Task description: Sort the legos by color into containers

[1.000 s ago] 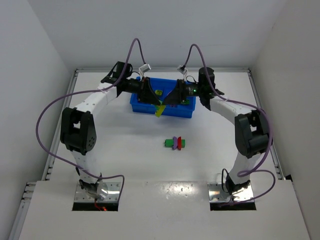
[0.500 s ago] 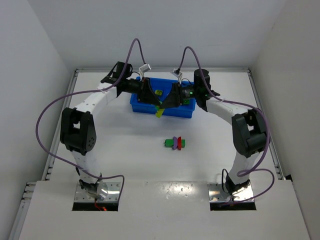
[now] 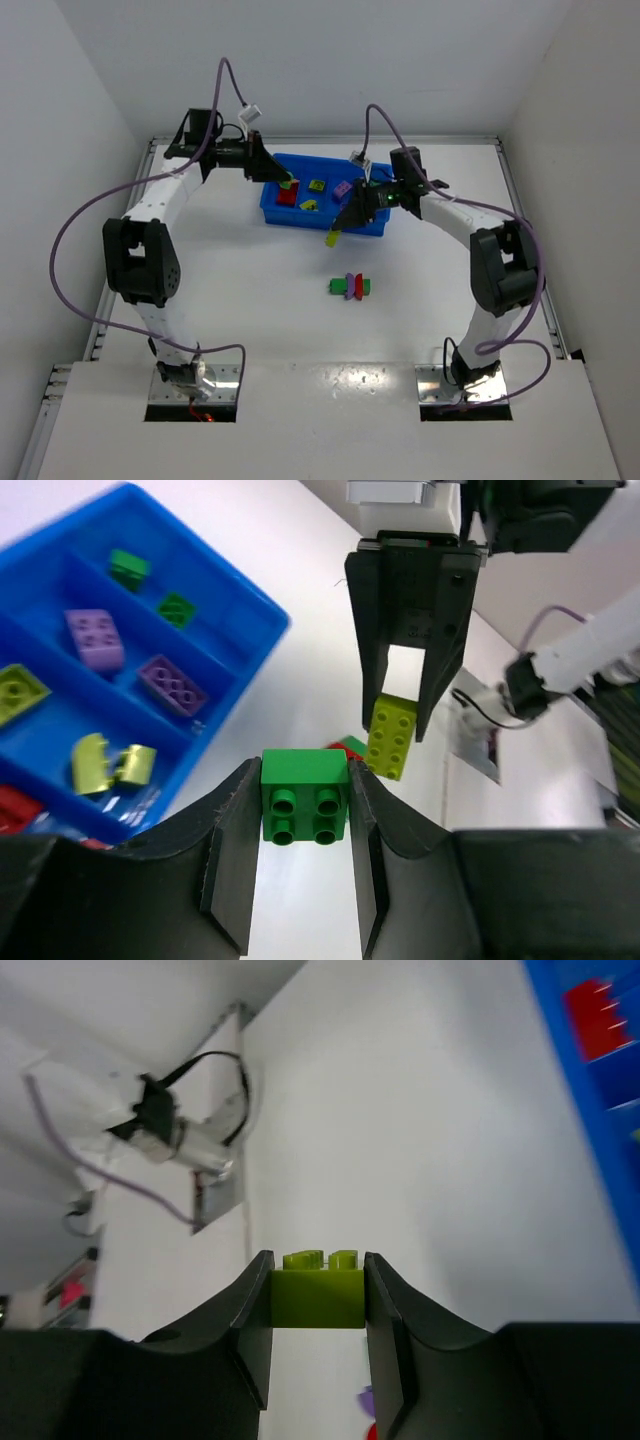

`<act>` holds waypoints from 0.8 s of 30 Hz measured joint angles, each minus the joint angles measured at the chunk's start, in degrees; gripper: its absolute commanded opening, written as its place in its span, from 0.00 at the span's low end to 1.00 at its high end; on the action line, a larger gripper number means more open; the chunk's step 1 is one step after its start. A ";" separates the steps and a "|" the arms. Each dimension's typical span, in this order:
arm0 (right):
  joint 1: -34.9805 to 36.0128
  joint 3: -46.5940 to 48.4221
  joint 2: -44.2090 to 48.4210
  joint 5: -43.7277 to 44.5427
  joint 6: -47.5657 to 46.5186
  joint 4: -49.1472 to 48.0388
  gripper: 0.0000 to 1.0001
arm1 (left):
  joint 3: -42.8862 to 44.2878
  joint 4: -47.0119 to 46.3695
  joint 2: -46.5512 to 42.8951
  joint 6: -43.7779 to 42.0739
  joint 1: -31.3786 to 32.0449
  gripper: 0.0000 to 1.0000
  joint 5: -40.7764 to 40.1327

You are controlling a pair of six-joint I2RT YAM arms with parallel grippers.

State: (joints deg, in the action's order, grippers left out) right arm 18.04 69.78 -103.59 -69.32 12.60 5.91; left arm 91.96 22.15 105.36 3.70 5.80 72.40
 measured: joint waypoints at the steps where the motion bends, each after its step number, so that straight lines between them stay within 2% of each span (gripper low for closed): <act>1: -0.11 1.05 -0.61 1.40 -0.68 0.70 0.00 | 0.00 -0.28 -0.37 0.02 -0.70 0.04 -1.07; 6: 0.59 13.73 -10.01 11.85 0.35 -1.84 0.00 | -1.79 -2.21 -4.22 0.02 -0.57 0.04 -5.35; 10: 1.03 24.41 -19.06 20.46 2.97 -6.03 0.00 | -7.34 -3.91 -10.34 -0.26 0.04 0.04 -9.11; 14: 1.22 31.30 -25.79 28.44 2.67 -6.82 0.02 | -10.86 -4.72 -14.29 -0.85 0.74 0.04 -11.78; 17: 1.27 34.64 -29.53 31.95 1.57 -5.57 0.57 | -11.85 -5.03 -14.95 -1.77 1.79 0.04 -13.49; 18: 1.31 35.50 -30.58 32.74 1.27 -5.29 0.84 | -12.02 -5.11 -14.95 -1.97 2.21 0.05 -14.03; 20: 1.40 35.87 -31.76 33.51 0.87 -5.11 0.99 | -12.37 -5.05 -14.95 -2.36 3.08 0.05 -14.82; 24: 1.55 35.87 -32.13 32.65 2.23 -6.32 1.00 | -12.48 -5.27 -14.95 -3.26 4.90 0.05 -16.87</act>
State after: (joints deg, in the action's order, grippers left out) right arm 19.59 105.65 -135.72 -36.67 14.83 -0.40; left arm 79.48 16.88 90.41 0.45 10.70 55.53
